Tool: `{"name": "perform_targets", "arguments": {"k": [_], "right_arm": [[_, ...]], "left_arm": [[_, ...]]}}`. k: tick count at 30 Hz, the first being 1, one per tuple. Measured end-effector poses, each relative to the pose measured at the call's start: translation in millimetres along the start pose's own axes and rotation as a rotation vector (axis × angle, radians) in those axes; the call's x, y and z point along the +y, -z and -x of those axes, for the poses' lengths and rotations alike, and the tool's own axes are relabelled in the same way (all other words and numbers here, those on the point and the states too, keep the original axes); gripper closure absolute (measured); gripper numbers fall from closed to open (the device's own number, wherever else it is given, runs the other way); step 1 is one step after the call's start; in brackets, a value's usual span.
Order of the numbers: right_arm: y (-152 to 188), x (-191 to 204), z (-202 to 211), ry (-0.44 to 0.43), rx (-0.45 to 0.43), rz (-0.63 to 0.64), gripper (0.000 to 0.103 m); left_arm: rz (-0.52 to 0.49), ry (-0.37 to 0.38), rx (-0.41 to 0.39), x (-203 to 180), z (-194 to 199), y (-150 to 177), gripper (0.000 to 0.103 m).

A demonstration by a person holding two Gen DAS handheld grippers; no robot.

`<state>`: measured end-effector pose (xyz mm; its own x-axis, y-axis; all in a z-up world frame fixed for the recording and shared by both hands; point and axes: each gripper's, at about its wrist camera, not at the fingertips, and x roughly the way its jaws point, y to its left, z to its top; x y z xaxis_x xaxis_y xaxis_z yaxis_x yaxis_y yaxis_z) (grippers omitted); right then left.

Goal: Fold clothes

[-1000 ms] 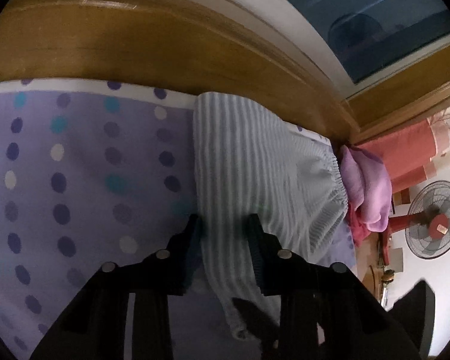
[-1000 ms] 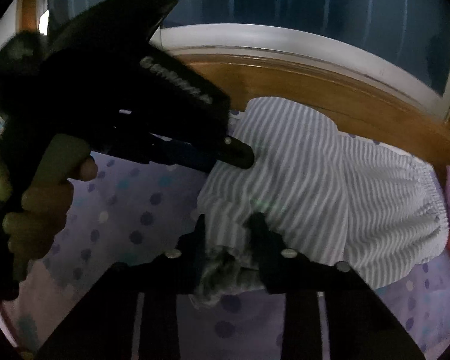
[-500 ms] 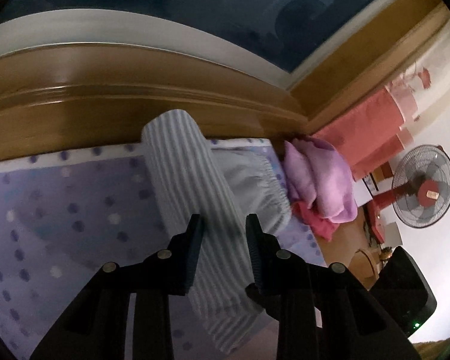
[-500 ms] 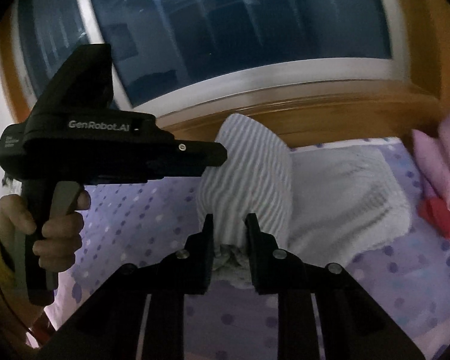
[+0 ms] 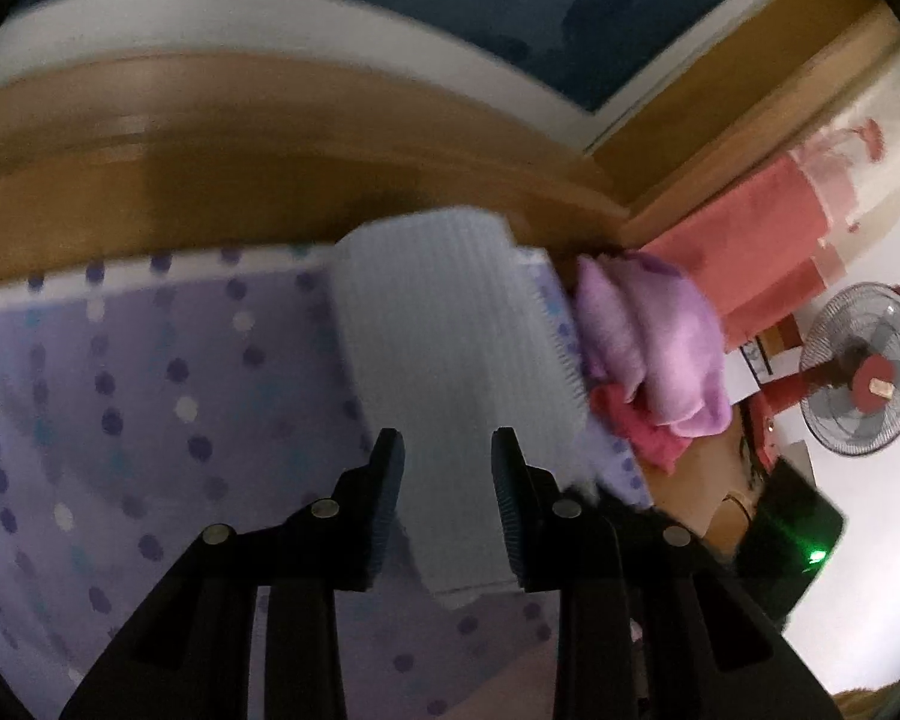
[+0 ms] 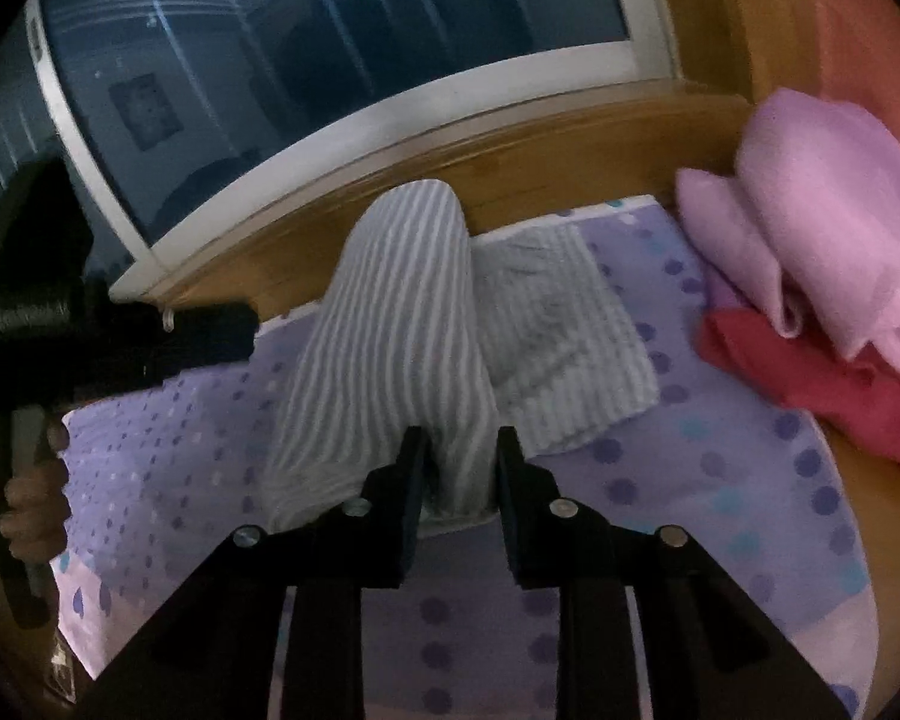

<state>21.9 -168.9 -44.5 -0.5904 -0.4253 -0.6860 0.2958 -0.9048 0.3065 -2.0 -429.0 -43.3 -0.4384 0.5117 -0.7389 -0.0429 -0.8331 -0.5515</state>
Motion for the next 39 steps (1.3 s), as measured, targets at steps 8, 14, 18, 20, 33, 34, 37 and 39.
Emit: {"name": "perform_targets", "arguments": {"k": [8, 14, 18, 20, 33, 34, 37, 39], "right_arm": [[-34, -12, 19, -0.069, 0.003, 0.017, 0.049], [-65, -5, -26, -0.140, 0.081, 0.047, 0.047], [-65, 1, -63, -0.176, 0.161, 0.057, 0.054], [-63, 5, -70, -0.199, 0.170, 0.066, 0.067], [-76, -41, -48, -0.213, 0.110, 0.010, 0.076], [-73, -47, -58, -0.205, 0.129, -0.005, 0.073], [-69, -60, -64, -0.228, 0.111, -0.029, 0.068], [-70, -56, -55, -0.193, 0.103, -0.008, 0.064]], "left_arm": [[0.006, -0.025, 0.027, -1, -28, 19, 0.073], [0.013, -0.066, 0.009, -6, -32, 23, 0.073], [0.022, -0.093, -0.004, -7, -30, 25, 0.073], [0.023, -0.107, -0.007, -8, -28, 27, 0.073], [-0.044, -0.083, 0.026, -39, -43, 22, 0.073], [-0.041, -0.080, 0.047, -39, -51, 24, 0.073], [-0.049, -0.091, 0.072, -40, -62, 26, 0.073], [-0.074, -0.102, 0.074, -44, -57, 23, 0.073]]}}
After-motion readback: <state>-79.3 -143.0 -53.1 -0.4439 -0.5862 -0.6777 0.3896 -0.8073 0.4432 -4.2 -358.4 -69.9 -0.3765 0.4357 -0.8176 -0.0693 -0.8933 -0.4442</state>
